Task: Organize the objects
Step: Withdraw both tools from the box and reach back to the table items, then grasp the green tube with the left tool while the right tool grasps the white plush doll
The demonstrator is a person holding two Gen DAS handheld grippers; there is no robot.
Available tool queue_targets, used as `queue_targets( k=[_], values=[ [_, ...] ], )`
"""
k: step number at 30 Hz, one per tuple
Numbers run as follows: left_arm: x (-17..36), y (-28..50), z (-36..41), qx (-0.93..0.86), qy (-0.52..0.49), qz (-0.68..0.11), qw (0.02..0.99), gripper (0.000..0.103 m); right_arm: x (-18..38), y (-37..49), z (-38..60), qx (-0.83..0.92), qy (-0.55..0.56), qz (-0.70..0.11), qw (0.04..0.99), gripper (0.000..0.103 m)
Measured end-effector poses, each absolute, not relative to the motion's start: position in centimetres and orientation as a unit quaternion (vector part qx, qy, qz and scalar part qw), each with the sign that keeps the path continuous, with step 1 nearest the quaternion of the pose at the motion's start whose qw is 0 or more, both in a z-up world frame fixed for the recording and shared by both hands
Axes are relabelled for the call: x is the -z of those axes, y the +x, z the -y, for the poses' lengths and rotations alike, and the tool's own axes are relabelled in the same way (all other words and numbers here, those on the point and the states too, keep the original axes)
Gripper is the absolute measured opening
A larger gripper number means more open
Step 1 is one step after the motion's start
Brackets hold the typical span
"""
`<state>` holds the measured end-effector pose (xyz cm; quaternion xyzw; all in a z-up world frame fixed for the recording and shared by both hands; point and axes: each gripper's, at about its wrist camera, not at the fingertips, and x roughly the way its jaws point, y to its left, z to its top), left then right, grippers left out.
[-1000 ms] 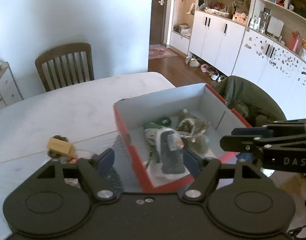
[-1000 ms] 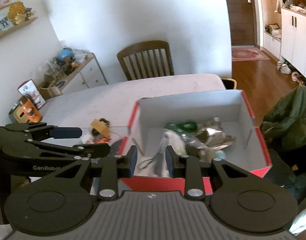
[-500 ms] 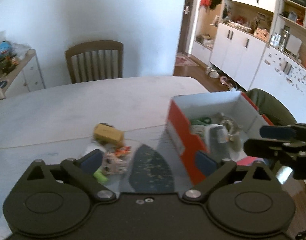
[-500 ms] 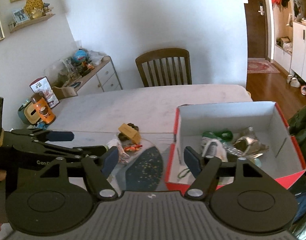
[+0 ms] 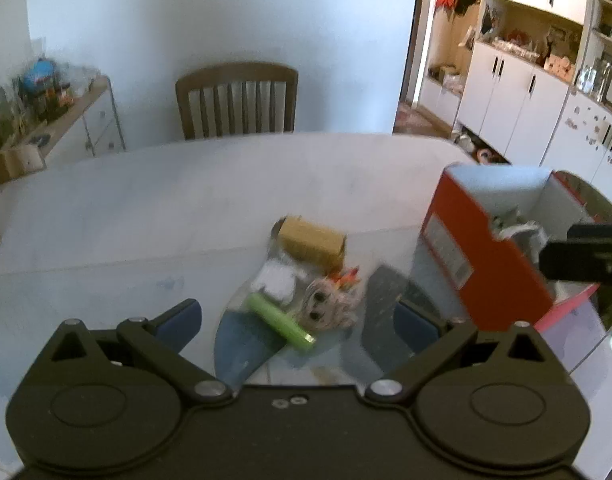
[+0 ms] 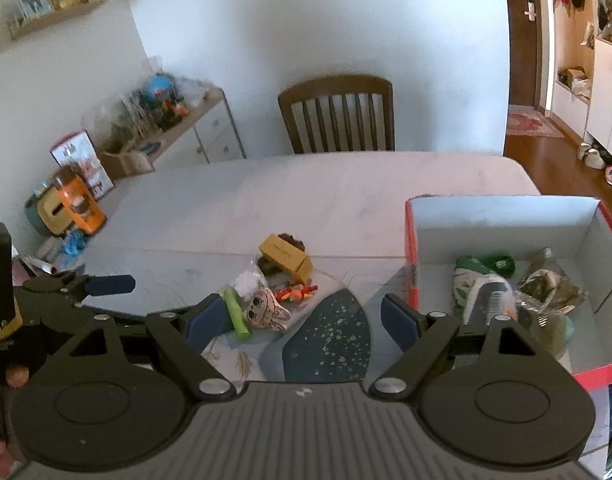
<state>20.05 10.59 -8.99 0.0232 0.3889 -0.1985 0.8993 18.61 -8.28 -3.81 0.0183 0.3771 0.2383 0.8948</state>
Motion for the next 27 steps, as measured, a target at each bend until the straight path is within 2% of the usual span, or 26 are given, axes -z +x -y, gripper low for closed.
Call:
queue_targets(
  k=[18,27],
  values=[
    [16.6,24.4,-10.9,0.184,0.009,-0.428,0.885,0.101,10.6,24.4,1.1,-0.223,-0.018,-0.455,0.862,0.086],
    [18.5,25.4,-10.0,0.182,0.021,-0.431,0.884,0.096,13.4,26.6,-1.7,-0.227,-0.036,-0.481,0.846,0.086]
  ],
)
